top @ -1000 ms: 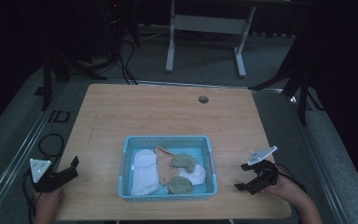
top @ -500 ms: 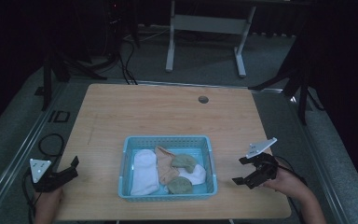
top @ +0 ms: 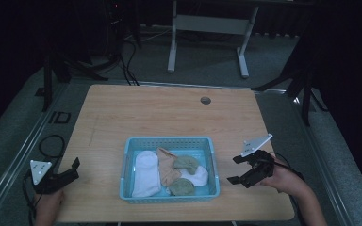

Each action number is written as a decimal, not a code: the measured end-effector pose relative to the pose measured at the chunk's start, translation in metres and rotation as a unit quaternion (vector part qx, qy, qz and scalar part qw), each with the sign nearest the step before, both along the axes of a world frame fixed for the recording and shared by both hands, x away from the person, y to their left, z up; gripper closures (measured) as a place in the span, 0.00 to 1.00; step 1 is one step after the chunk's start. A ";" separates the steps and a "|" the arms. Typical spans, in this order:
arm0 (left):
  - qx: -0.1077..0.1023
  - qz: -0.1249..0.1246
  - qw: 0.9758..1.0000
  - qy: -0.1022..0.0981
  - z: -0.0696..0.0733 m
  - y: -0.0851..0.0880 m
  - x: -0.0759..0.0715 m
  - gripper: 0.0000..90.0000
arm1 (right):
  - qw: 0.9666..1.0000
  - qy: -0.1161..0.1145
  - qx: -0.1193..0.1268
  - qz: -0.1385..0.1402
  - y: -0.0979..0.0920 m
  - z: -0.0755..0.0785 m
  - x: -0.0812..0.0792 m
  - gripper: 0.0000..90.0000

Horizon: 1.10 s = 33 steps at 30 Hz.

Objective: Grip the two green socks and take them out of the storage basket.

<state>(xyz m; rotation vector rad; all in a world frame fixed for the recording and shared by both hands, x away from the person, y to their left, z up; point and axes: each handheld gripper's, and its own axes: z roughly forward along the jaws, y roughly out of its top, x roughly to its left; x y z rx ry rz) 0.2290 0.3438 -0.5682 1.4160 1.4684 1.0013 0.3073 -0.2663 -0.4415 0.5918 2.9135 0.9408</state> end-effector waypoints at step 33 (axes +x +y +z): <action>-0.001 -0.003 1.000 0.000 0.000 0.000 0.000 0.00 | 0.996 0.009 -0.012 0.091 0.076 -0.011 0.005 0.25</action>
